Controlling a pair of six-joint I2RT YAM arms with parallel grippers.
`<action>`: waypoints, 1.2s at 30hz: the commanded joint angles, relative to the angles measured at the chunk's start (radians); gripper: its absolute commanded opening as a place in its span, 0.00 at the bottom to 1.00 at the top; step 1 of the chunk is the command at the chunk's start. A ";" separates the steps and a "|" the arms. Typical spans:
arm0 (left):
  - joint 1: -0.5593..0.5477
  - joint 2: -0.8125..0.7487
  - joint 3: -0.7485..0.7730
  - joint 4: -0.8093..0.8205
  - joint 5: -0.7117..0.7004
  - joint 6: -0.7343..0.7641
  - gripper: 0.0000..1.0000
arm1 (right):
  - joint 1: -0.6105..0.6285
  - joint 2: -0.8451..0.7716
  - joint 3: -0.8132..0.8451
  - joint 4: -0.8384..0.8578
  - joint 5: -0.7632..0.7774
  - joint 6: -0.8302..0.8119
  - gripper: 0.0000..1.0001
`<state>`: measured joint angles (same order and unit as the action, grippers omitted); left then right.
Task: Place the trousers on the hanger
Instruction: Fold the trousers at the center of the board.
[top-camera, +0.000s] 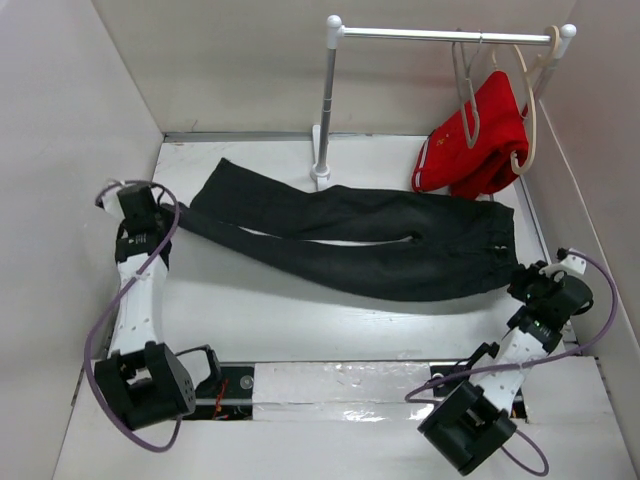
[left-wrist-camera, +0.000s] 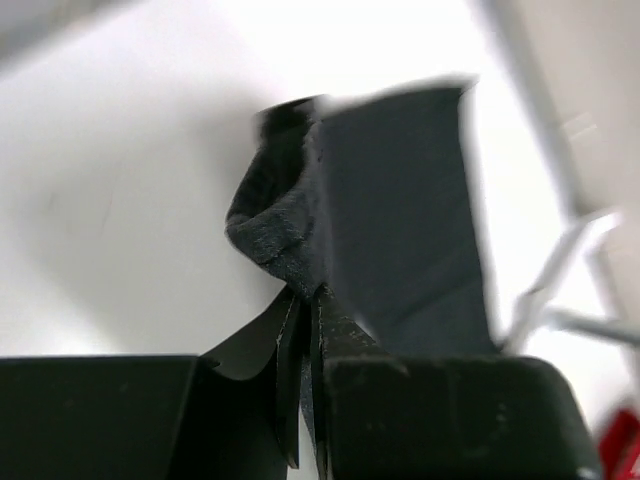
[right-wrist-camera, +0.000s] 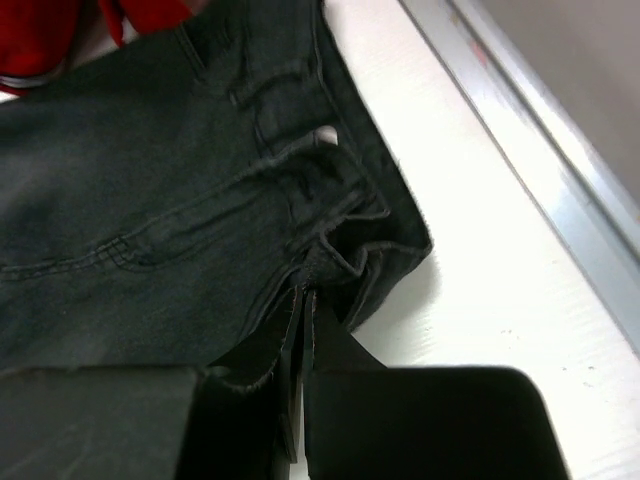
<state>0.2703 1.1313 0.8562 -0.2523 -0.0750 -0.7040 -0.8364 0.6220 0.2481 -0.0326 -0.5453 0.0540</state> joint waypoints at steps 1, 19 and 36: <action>0.010 -0.044 0.121 -0.048 -0.075 0.023 0.00 | 0.005 -0.105 0.130 -0.163 0.024 -0.043 0.00; -0.011 -0.237 0.127 -0.044 -0.138 -0.127 0.00 | 0.284 -0.272 0.681 -0.677 0.580 -0.183 0.00; -0.031 -0.029 0.155 0.083 -0.247 -0.083 0.00 | 0.385 -0.206 0.329 -0.431 0.597 0.007 0.00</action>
<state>0.2363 1.0603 0.9493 -0.2726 -0.2646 -0.8127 -0.4564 0.4049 0.6067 -0.6125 0.0479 0.0071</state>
